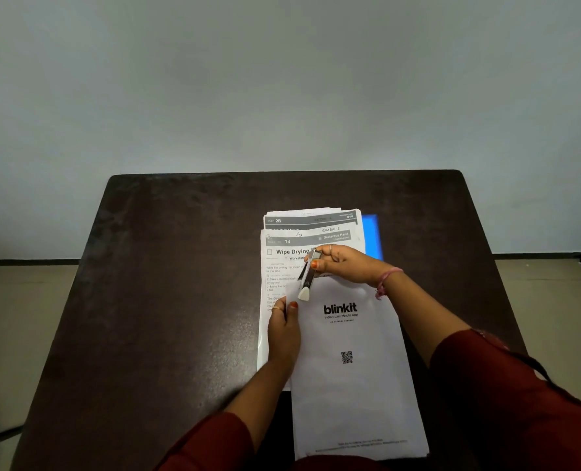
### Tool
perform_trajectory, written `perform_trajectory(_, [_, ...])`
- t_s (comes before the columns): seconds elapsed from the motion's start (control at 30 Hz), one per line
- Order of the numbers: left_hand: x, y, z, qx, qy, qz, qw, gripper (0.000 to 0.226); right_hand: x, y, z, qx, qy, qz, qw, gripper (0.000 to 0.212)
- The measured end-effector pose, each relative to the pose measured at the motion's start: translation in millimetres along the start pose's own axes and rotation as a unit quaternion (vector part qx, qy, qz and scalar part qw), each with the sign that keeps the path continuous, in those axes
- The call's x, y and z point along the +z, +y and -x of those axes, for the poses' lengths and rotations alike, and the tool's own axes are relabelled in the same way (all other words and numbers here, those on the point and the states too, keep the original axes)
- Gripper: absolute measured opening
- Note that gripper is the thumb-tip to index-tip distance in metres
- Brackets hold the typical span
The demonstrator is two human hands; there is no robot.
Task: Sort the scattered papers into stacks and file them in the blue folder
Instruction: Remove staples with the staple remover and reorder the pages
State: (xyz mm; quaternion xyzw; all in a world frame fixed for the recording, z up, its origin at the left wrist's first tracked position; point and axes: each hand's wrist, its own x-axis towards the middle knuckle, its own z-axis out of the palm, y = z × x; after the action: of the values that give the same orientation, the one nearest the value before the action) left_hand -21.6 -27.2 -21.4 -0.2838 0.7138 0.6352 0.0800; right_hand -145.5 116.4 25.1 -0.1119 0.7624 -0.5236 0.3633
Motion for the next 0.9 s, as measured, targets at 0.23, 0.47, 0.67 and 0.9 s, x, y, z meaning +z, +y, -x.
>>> perform_trajectory(0.23, [-0.9,1.5,-0.4,-0.017,-0.006,0.020,1.000,0.015,1.2,1.0,-9.0,0.020,-0.019,0.020,0.999,0.028])
perform_trajectory(0.47, [-0.5,5.0,0.6,-0.067,-0.008,0.115,0.991,0.034,2.8,1.8,-10.6,0.013,-0.019,0.058,0.998,0.034])
perform_trajectory(0.67, [-1.2,7.7,1.0,-0.032,-0.058,0.121,0.990,0.028,2.3,5.7,-13.6,0.007,-0.025,0.070,0.997,0.035])
perform_trajectory(0.9, [-2.0,8.6,2.3,-0.023,-0.067,0.107,0.992,0.037,6.4,4.0,-13.7,0.024,-0.015,0.094,0.995,0.036])
